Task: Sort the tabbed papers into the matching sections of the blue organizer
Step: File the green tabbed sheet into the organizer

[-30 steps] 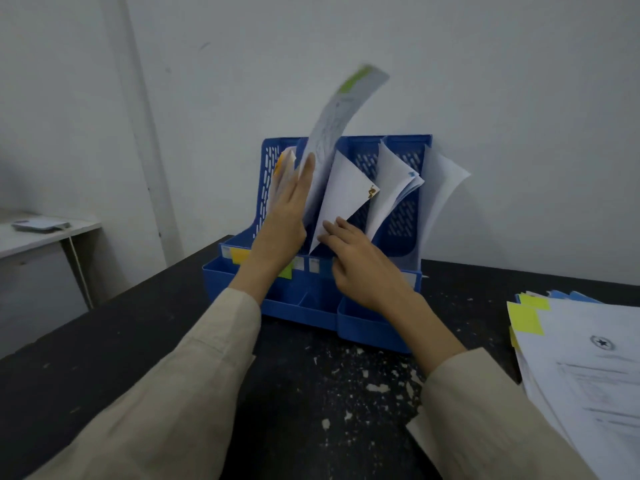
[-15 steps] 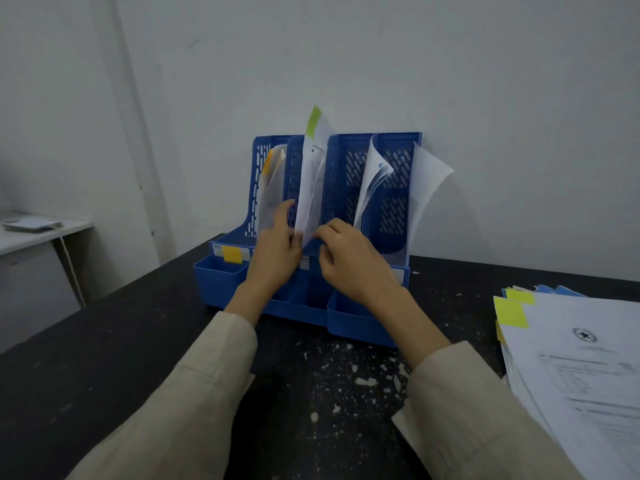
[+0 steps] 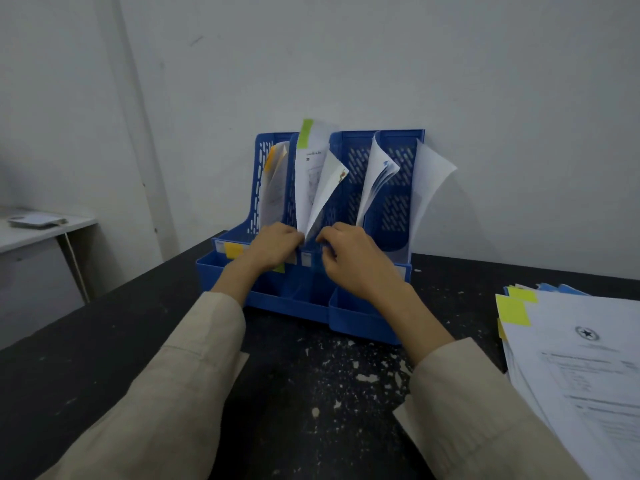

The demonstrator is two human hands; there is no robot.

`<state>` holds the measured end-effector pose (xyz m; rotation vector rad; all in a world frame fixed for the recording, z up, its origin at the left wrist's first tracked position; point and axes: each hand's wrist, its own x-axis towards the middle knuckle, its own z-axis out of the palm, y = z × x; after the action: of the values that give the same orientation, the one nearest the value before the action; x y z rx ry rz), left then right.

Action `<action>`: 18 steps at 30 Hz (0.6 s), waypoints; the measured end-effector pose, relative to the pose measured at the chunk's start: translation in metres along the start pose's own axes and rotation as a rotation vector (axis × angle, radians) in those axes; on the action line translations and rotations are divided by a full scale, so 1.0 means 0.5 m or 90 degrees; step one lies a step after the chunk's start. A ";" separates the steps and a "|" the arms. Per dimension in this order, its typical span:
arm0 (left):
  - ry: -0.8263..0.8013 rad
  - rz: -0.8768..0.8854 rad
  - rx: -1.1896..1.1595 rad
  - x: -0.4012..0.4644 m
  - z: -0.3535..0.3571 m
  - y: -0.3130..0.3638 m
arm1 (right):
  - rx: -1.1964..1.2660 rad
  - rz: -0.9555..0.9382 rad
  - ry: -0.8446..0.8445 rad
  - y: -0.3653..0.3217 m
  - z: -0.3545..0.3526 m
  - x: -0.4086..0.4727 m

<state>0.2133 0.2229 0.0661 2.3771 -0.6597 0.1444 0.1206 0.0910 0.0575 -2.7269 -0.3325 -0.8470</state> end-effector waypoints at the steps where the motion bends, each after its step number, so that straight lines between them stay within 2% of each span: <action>1: 0.015 0.006 -0.028 -0.001 -0.006 0.006 | -0.003 0.000 -0.003 0.000 -0.001 0.000; 3: 0.076 0.036 -0.113 -0.007 -0.009 0.015 | 0.000 0.004 -0.005 0.001 -0.004 0.001; 6: 0.058 0.093 -0.201 -0.008 -0.009 0.032 | 0.020 0.009 -0.004 0.002 -0.008 0.001; 9: 0.065 0.107 -0.099 0.004 0.004 0.035 | 0.025 0.014 -0.008 0.004 -0.009 0.000; 12: 0.123 0.054 -0.007 0.017 0.025 0.022 | 0.021 0.019 -0.016 0.005 -0.006 0.003; 18: 0.207 0.001 -0.026 0.011 0.052 0.009 | 0.030 0.017 -0.009 0.004 -0.006 0.003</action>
<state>0.2140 0.2013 0.0498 2.2449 -0.5035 0.5012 0.1210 0.0882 0.0602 -2.6892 -0.3139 -0.8040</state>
